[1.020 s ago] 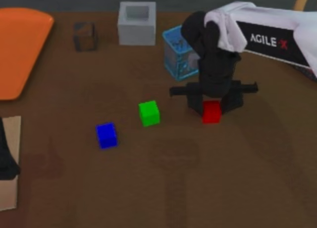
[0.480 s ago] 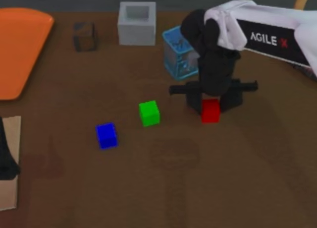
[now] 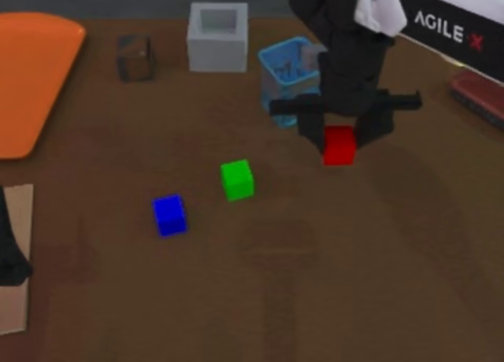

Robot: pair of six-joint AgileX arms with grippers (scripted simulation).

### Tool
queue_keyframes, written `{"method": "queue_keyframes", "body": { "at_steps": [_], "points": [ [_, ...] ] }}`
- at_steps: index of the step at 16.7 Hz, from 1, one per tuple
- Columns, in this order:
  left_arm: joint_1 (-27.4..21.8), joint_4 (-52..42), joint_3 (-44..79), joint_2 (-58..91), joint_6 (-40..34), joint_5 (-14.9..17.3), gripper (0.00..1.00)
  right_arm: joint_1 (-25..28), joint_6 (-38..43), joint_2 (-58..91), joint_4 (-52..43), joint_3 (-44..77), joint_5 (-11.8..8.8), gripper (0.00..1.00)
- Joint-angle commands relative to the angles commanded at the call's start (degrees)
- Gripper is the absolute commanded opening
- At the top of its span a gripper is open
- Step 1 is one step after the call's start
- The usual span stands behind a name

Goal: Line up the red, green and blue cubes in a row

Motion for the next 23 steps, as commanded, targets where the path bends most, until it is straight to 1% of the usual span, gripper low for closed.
{"method": "queue_keyframes", "body": {
  "at_steps": [4, 6, 8, 14, 16, 18, 23],
  "points": [
    [0.0, 0.0, 0.0, 0.0, 0.0, 0.0, 1.00, -0.2, 0.2, 0.2, 0.1, -0.1, 0.0, 0.00],
    [0.0, 0.0, 0.0, 0.0, 0.0, 0.0, 1.00, 1.9, 2.3, 0.1, -0.1, 0.0, 0.0, 0.00],
    [0.0, 0.0, 0.0, 0.0, 0.0, 0.0, 1.00, 6.2, 6.7, -0.2, -0.6, -0.1, 0.2, 0.00],
    [0.0, 0.0, 0.0, 0.0, 0.0, 0.0, 1.00, 24.2, 26.3, -2.6, -2.0, -2.0, 0.6, 0.00],
    [0.0, 0.0, 0.0, 0.0, 0.0, 0.0, 1.00, 28.5, 30.6, -3.6, -2.1, -2.6, 0.7, 0.00],
    [0.0, 0.0, 0.0, 0.0, 0.0, 0.0, 1.00, 30.4, 32.6, -4.3, -2.0, -3.0, 0.8, 0.00],
    [0.0, 0.0, 0.0, 0.0, 0.0, 0.0, 1.00, 30.3, 32.6, -4.1, -1.7, -3.0, 0.7, 0.00]
  ]
}}
